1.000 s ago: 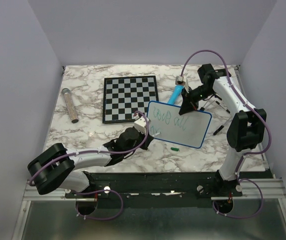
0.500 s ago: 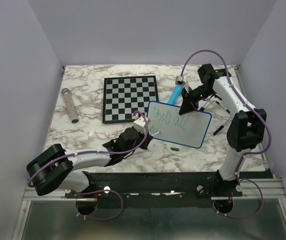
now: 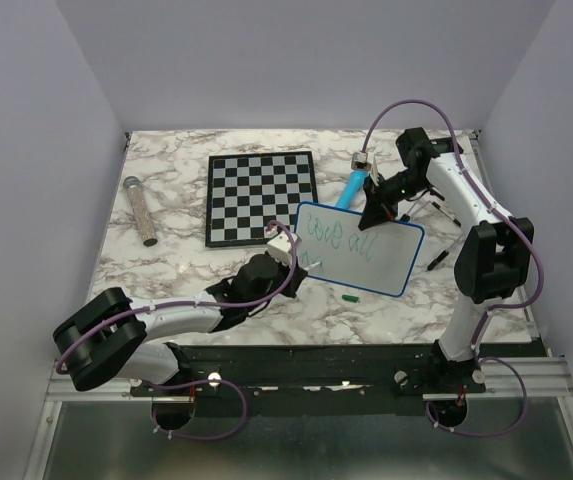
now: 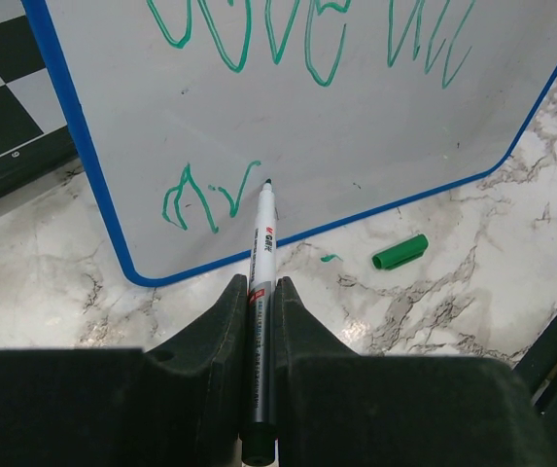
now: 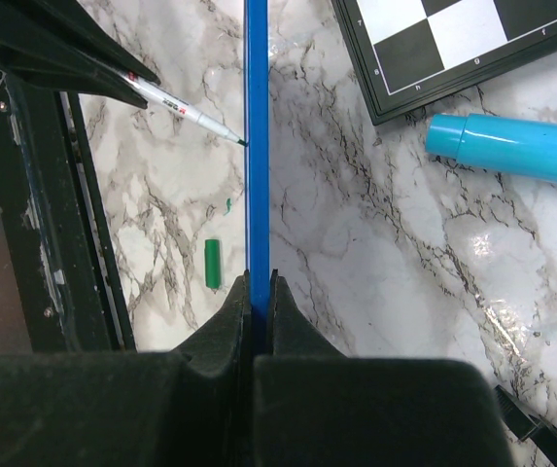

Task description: Write a sentence on the whiteboard

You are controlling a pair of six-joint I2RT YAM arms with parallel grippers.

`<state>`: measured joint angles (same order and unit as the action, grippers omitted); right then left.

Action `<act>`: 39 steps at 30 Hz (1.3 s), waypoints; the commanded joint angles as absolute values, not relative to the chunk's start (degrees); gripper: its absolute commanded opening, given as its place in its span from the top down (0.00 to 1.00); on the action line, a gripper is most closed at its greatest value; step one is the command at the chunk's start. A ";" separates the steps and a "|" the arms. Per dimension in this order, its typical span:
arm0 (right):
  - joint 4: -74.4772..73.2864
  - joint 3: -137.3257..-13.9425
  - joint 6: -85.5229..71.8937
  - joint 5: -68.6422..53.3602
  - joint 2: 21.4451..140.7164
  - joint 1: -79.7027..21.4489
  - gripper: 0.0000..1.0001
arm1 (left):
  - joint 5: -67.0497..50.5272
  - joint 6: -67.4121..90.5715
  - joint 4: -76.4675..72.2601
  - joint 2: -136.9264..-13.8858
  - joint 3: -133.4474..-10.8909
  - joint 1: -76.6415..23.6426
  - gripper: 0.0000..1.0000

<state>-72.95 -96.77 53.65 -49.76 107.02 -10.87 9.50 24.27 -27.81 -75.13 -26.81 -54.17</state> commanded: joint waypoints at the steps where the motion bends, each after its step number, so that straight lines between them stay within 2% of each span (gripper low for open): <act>1: -73.30 -96.68 54.49 -50.10 106.79 -11.07 0.99 | 8.61 23.73 -29.88 -75.76 -28.92 -53.79 1.00; 17: -73.39 -96.77 54.49 -50.10 106.96 -11.07 0.99 | 6.15 24.78 -27.16 -79.19 -29.36 -53.44 1.00; 39: -73.48 -96.77 54.58 -50.19 106.88 -11.07 0.99 | 11.95 24.87 -24.70 -75.06 -28.65 -52.91 1.00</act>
<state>-72.93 -96.77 53.65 -49.76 107.02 -10.87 7.86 25.17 -24.97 -76.40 -28.49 -53.69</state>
